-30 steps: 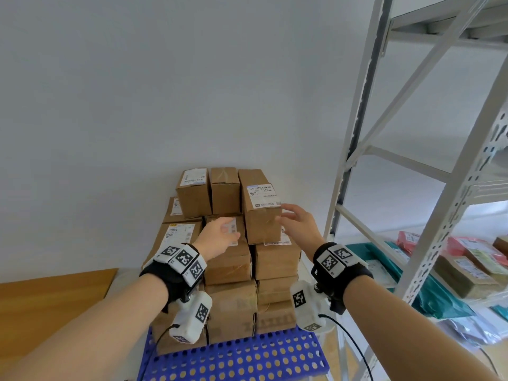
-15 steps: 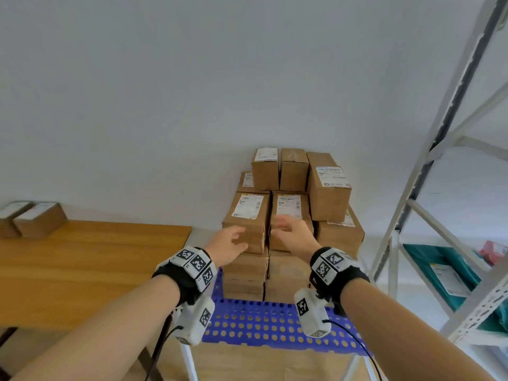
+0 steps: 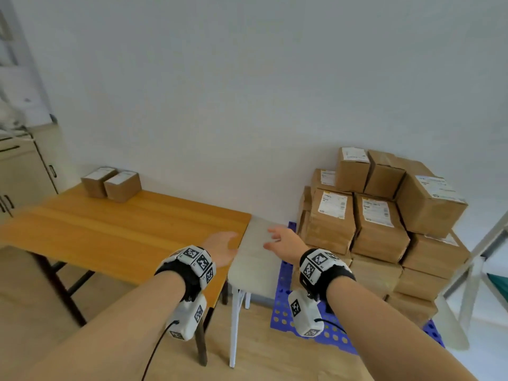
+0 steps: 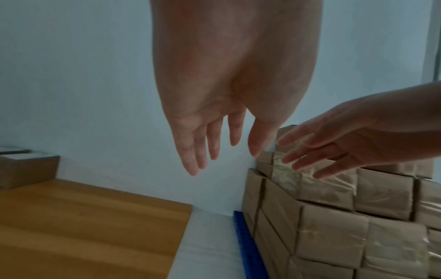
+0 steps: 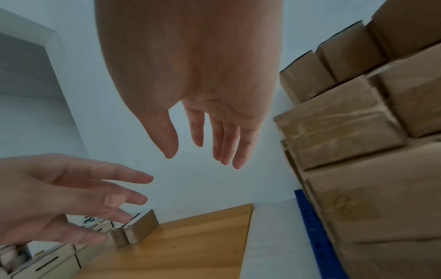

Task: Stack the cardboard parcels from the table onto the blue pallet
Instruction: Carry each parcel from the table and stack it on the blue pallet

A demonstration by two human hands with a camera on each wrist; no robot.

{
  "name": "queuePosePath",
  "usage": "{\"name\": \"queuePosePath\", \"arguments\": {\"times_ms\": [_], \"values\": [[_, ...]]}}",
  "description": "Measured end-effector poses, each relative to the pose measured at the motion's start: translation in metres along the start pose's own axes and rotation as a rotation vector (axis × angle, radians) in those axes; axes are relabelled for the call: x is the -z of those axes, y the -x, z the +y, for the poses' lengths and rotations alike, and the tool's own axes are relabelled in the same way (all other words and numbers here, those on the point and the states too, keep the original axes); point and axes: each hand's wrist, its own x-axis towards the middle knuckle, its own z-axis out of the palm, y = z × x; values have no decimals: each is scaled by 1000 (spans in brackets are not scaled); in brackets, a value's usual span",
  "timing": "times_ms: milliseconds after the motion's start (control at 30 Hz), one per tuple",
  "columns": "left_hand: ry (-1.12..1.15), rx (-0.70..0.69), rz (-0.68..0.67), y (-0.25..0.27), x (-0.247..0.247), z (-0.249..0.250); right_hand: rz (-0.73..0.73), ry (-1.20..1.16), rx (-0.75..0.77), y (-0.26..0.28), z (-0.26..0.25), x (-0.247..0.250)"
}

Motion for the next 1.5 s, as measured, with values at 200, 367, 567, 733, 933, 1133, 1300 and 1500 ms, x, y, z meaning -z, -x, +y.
{"name": "queuePosePath", "arguments": {"times_ms": [200, 367, 567, 733, 933, 1133, 1300, 1500], "values": [[-33, 56, -21, 13, 39, -97, -69, 148, 4, -26, -58, -76], [-53, 127, -24, 22, 71, -166, -129, 232, 27, -42, -107, -127], [-91, 169, -27, 27, 94, -233, -190, 307, 36, -69, -153, -179], [-52, 203, -3, 15, 108, -278, -237, 293, 55, -100, -181, -218], [-24, 262, -32, -10, 125, -336, -300, 309, 71, -161, -208, -259], [14, 347, -48, -52, 156, -399, -340, 283, 79, -239, -240, -292], [1, 399, -43, -92, 186, -438, -377, 199, 35, -300, -261, -311], [66, 441, -50, -126, 205, -483, -360, 71, -12, -356, -282, -332]]}}
